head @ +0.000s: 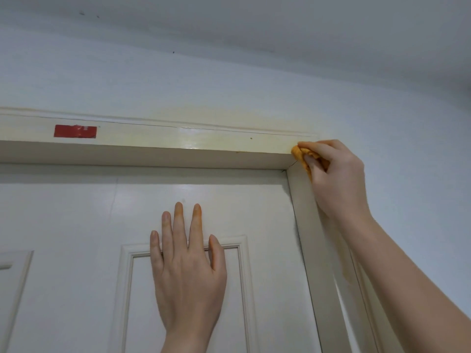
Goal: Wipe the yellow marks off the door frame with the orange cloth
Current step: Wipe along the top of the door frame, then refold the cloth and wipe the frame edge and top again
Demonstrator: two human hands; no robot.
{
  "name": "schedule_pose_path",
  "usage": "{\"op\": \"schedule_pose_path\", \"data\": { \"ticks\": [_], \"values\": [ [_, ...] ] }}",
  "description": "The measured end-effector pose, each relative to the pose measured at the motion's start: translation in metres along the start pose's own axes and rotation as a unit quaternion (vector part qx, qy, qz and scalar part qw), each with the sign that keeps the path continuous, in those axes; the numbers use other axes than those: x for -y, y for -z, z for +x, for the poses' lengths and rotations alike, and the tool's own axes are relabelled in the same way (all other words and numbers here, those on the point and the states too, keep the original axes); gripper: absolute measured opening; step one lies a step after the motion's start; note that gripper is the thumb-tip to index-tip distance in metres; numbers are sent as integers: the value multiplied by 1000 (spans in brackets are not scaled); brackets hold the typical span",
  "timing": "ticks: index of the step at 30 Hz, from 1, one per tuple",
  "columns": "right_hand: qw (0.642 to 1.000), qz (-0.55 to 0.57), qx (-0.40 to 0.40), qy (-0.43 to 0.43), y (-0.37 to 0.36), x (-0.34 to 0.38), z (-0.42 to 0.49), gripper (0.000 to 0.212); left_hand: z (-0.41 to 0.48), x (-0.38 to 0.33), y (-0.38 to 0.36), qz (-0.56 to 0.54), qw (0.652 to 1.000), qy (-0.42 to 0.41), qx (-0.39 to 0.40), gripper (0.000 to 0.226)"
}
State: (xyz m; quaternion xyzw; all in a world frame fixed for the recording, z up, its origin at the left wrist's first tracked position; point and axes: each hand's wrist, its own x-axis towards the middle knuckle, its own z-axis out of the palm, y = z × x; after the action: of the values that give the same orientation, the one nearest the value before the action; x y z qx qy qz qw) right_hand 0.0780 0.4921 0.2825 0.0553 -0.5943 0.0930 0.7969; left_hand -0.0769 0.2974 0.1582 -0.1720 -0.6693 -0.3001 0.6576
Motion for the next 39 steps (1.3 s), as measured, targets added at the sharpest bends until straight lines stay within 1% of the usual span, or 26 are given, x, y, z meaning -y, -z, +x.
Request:
{"op": "schedule_pose_path", "data": {
  "ticks": [5, 10, 15, 18, 21, 23, 26, 28, 31, 33, 36, 39],
  "values": [
    [999, 2, -22, -37, 4, -3, -6, 23, 1, -1, 2, -1, 1000, 4, 1, 66],
    [999, 34, 4, 19, -8, 8, 5, 21, 0, 0, 2, -3, 1000, 1, 2, 65],
    [1000, 9, -4, -12, 12, -13, -3, 24, 0, 0, 2, 1, 1000, 1, 3, 65],
    [1000, -3, 13, 23, 11, -13, -15, 22, 0, 0, 1, 6, 1000, 1, 5, 65],
    [998, 8, 27, 53, 1, -7, -3, 21, -1, 0, 0, 2, 1000, 2, 4, 66],
    [998, 25, 20, 46, 2, -7, 3, 21, -1, 0, 0, 0, 1000, 4, 0, 66],
    [1000, 18, 8, 9, 13, -14, -7, 23, -2, 0, 1, -3, 1000, 1, 2, 65],
    [1000, 22, 19, 2, 16, -15, -14, 22, -4, 1, 1, 1, 1000, -5, 9, 64],
    [998, 19, 49, 40, 12, -9, -4, 21, -9, -2, 0, 1, 1000, -16, 14, 63],
    [997, 22, 63, 33, 15, -8, 3, 21, -12, -4, 0, 1, 1000, -15, 15, 63],
    [999, 11, 40, 1, 29, -16, -14, 24, -18, -7, 0, -3, 1000, -9, 16, 63],
    [999, 9, 32, 20, 31, -18, -49, 24, -23, -9, -1, -8, 1000, -11, 23, 64]
  ]
}}
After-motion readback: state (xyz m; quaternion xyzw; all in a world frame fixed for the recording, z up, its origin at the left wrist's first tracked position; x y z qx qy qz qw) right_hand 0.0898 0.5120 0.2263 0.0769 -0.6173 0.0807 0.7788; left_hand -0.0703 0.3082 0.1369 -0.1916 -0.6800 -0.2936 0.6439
